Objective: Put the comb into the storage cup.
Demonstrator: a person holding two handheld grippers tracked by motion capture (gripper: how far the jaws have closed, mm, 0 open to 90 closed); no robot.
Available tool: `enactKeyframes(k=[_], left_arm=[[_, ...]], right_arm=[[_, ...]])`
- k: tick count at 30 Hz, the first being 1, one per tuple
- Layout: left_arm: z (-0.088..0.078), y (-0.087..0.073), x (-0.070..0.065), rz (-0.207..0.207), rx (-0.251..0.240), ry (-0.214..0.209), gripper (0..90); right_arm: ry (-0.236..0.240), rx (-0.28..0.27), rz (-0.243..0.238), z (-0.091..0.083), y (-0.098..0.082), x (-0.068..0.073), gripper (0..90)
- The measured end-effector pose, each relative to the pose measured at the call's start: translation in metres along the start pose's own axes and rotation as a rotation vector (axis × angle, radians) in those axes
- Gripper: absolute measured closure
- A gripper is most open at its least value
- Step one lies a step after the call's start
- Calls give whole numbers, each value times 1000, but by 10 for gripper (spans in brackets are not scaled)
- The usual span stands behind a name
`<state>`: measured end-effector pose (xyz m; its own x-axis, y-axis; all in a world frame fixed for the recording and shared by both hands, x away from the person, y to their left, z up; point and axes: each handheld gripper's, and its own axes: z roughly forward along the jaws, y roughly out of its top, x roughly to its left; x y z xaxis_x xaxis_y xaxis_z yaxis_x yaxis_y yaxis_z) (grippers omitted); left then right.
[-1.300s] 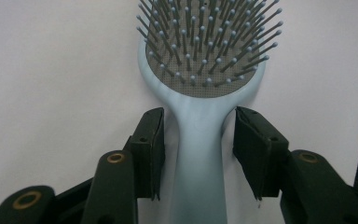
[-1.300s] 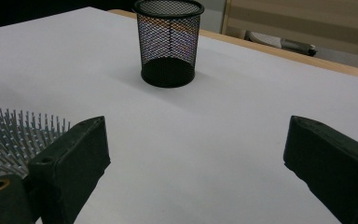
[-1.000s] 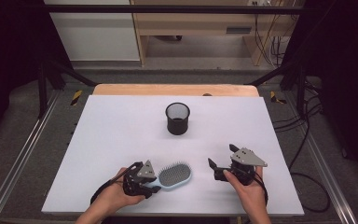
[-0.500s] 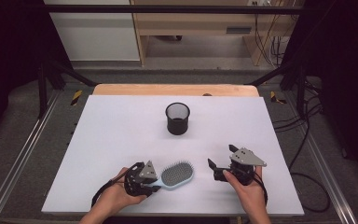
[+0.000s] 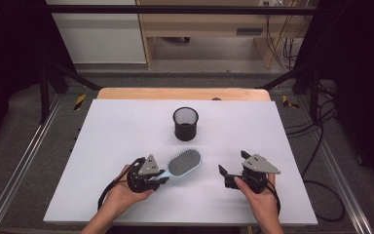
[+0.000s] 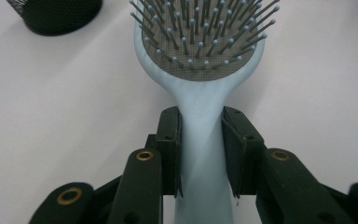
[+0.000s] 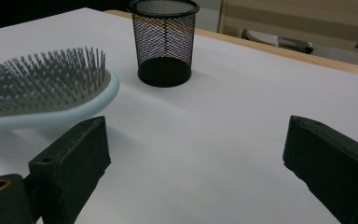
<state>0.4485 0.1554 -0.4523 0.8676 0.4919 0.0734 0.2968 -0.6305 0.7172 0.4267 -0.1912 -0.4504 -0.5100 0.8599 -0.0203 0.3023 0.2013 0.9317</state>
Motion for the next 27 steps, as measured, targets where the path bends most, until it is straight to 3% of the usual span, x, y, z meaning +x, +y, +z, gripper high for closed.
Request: enactKeyframes(k=[8,18,25,27], left_arm=[[8,6,17,-25,-49,57,693],[10,2,14,-25,-89,104,694],[7,3,10,-36,-150,145,694],[5,4,9,-46,-189,156,694]], right_arm=[[9,6,3,2,0,1,75],[29,12,16,5,0,5,67],[120,-25,110,7,2,15,49],[181,-31,167,13,5,26,42]])
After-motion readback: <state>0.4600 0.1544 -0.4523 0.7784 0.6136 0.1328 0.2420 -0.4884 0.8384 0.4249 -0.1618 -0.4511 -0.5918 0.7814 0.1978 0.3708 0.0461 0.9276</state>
